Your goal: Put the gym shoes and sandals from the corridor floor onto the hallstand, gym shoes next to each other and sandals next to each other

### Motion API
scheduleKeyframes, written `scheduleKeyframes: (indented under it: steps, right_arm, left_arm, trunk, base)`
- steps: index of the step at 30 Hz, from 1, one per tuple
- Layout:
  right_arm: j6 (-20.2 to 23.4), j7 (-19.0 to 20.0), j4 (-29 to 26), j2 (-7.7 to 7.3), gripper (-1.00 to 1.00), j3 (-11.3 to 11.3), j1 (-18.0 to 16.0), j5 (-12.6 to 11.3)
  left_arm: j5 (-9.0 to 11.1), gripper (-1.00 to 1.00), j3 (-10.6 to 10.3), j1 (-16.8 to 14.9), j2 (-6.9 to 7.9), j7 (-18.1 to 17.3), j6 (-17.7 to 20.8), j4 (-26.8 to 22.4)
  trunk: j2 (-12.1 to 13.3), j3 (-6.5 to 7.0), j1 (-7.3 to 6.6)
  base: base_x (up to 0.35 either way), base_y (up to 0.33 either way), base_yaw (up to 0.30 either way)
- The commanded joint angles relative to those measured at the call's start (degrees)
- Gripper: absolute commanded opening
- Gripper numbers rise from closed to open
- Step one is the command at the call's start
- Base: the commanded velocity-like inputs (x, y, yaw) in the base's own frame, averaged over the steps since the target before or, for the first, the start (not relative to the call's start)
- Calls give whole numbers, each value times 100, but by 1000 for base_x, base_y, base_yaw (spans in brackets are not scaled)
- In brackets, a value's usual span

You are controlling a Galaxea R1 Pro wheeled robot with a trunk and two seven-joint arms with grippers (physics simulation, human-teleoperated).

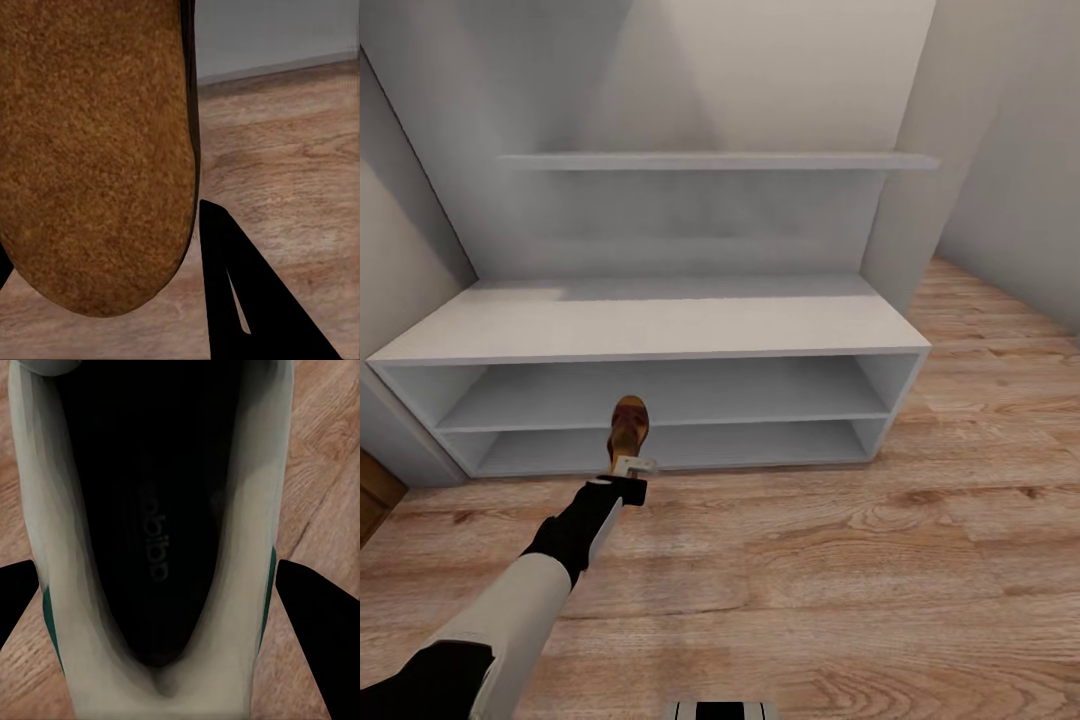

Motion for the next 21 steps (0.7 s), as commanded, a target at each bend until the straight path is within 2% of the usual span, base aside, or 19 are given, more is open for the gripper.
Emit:
scheduleKeyframes:
  steps: [1, 15, 16, 19, 21]
  right_arm:
    - [24, 12, -7, 1, -100, -8, -2, -53]
    - [25, 12, -7, 2, -100, -8, -2, -53]
    - [25, 12, -7, 2, -100, -8, -2, -53]
    - [25, 12, -7, 2, -100, -8, -2, -53]
    - [25, 12, -7, 2, -100, -8, -2, -53]
  left_arm:
    - [-59, -100, -16, -34, 1, 4, 69, 18]
    - [-45, -100, -19, -487, -31, 23, 497, 406]
    - [-50, -100, -22, -996, -24, 19, 603, 531]
    - [-55, -100, -25, -1029, -5, 16, 608, 566]
    - [-57, -100, -23, -1167, 15, 10, 621, 586]
  trunk:
    - [-2, -5, -1]
    - [-2, -5, -1]
    - [-2, -5, -1]
    - [-2, -5, -1]
    - [-2, -5, -1]
  base:
    - [0, 0, 0]
    - [0, 0, 0]
    - [0, 0, 0]
    - [0, 0, 0]
    - [0, 0, 0]
